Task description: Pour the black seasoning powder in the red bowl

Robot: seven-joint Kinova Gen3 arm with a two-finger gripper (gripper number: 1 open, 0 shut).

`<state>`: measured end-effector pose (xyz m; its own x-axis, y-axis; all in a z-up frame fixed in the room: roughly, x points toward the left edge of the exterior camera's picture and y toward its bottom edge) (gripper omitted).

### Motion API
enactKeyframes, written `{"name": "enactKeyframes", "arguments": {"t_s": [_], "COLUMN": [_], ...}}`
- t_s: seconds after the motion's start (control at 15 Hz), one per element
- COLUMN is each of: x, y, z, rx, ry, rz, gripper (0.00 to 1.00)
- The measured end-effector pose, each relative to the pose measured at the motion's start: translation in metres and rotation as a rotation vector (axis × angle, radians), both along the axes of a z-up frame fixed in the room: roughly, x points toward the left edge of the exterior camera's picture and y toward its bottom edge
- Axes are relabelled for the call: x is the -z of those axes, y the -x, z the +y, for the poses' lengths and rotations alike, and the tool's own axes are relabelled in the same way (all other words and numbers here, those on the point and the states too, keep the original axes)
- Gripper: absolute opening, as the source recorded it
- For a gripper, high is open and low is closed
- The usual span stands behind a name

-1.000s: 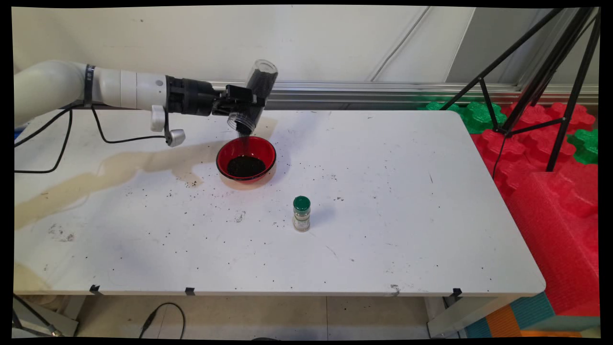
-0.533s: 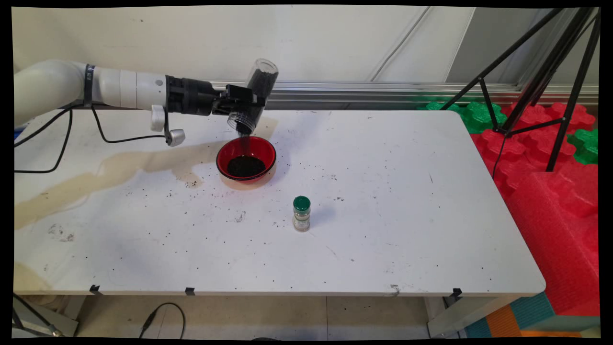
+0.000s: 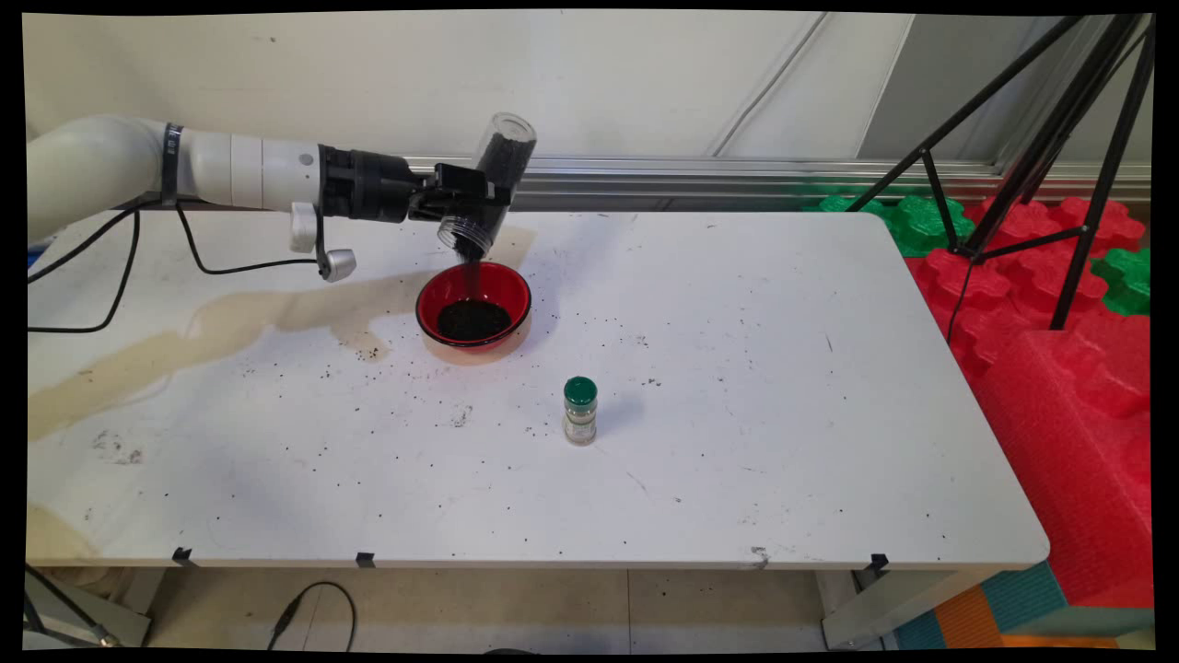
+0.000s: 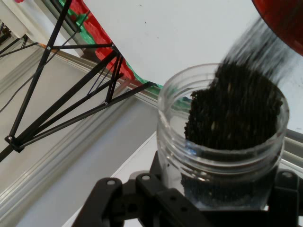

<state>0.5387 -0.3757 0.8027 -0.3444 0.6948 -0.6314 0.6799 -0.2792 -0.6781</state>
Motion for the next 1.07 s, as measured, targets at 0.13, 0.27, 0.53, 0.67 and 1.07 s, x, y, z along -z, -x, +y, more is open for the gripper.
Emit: {"name": "enactKeyframes", "arguments": {"t_s": [0.13, 0.27, 0.53, 0.67, 1.07], "x": [0.0, 0.0001, 0.0001, 0.0001, 0.0001], "y": [0.0004, 0.0004, 0.0006, 0.0005, 0.0006], "z": [0.0, 0.0001, 0.0001, 0.0001, 0.0], "rx": [0.002, 0.003, 0.007, 0.008, 0.014], "ry": [0.001, 0.002, 0.005, 0.007, 0.013], "rz": [-0.001, -0.003, -0.007, -0.008, -0.016], "gripper": [0.0, 0.0, 0.0, 0.0, 0.0]}}
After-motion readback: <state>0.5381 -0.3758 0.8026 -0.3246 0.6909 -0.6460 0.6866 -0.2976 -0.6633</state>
